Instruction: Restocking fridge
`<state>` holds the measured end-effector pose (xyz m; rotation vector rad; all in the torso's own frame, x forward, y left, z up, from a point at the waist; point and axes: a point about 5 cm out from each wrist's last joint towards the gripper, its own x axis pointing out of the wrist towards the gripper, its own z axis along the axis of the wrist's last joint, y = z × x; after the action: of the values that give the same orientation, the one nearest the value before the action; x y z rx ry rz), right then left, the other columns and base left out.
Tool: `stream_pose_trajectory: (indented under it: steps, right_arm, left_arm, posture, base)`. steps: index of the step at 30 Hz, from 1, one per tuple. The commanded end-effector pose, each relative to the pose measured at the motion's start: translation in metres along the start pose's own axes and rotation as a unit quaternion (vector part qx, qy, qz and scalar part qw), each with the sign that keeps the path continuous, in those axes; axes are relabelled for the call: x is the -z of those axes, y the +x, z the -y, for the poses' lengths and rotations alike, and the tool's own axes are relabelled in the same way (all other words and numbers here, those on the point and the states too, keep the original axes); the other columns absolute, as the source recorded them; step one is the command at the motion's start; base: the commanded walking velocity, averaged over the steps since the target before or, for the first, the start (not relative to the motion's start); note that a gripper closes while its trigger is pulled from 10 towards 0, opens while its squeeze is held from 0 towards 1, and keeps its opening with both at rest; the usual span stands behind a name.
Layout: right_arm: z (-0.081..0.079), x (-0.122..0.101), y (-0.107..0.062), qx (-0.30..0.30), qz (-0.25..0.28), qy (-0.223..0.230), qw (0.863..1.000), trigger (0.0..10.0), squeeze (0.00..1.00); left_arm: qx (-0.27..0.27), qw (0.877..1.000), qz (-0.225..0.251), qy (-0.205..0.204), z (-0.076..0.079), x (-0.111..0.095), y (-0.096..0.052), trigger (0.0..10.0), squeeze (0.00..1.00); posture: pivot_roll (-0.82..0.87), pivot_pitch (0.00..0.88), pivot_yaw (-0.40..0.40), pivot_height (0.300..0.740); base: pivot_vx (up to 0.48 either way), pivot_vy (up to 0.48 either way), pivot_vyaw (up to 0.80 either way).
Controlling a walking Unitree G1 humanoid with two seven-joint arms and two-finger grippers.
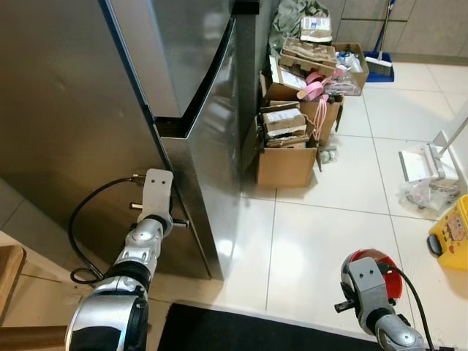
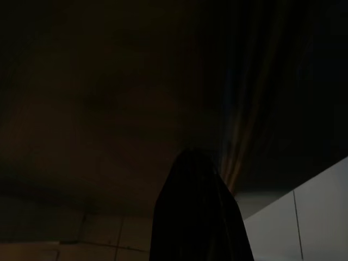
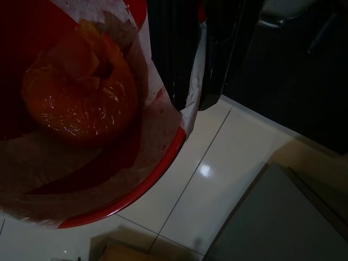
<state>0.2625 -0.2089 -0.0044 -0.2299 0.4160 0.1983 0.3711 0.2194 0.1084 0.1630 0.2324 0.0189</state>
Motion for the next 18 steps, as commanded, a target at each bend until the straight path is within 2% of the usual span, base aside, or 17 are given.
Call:
stream_pose_trajectory:
  steps: [1,2,4,5,8,9,16,18]
  right_arm:
    - [0.003,0.003,-0.004,0.01,0.0,0.001,1.0,10.0,0.0]
    - [0.003,0.003,-0.004,0.01,0.0,0.001,1.0,10.0,0.0]
    - [0.006,0.002,-0.006,0.017,0.005,0.003,1.0,10.0,0.0]
    - [0.006,0.002,-0.006,0.017,0.005,0.003,1.0,10.0,0.0]
    - [0.008,0.003,-0.008,0.022,0.009,0.007,1.0,10.0,0.0]
    - [0.008,0.004,-0.009,0.024,0.008,0.007,1.0,10.0,0.0]
    - [0.008,0.005,-0.011,0.026,0.007,0.007,1.0,10.0,0.0]
    - [0.007,0.004,-0.01,0.028,0.008,0.01,1.0,10.0,0.0]
  left_arm:
    - [-0.019,1.0,0.002,0.007,-0.008,-0.002,0.0,10.0,0.0]
    - [-0.019,1.0,0.002,0.007,-0.008,-0.002,0.0,10.0,0.0]
    - [-0.009,0.999,0.014,-0.031,-0.004,-0.008,0.002,10.0,0.0]
    - [-0.009,0.999,0.014,-0.031,-0.004,-0.008,0.002,10.0,0.0]
    - [0.022,0.997,0.035,-0.071,0.005,-0.015,0.004,10.0,0.0]
    - [0.07,0.994,0.045,-0.066,0.019,-0.017,0.004,10.0,0.0]
    - [0.113,0.99,0.052,-0.061,0.034,-0.017,0.004,10.0,0.0]
    - [0.146,0.984,0.063,-0.076,0.044,-0.02,0.003,10.0,0.0]
  posture:
    - [-0.09,0.243,0.025,0.74]
    - [-0.09,0.243,0.025,0.74]
    - [-0.1,0.249,0.034,0.74]
    - [-0.1,0.249,0.034,0.74]
    - [-0.1,0.249,0.038,0.74]
    - [-0.11,0.246,0.039,0.74]
    - [-0.11,0.244,0.042,0.74]
    - [-0.11,0.24,0.043,0.74]
  base:
    - [0.0,0.0,0.0]
    - [0.0,0.0,0.0]
    - [0.0,0.0,0.0]
    - [0.0,0.0,0.0]
    - [0.0,0.0,0.0]
    - [0.0,0.0,0.0]
    - [0.0,0.0,0.0]
    - [0.0,0.0,0.0]
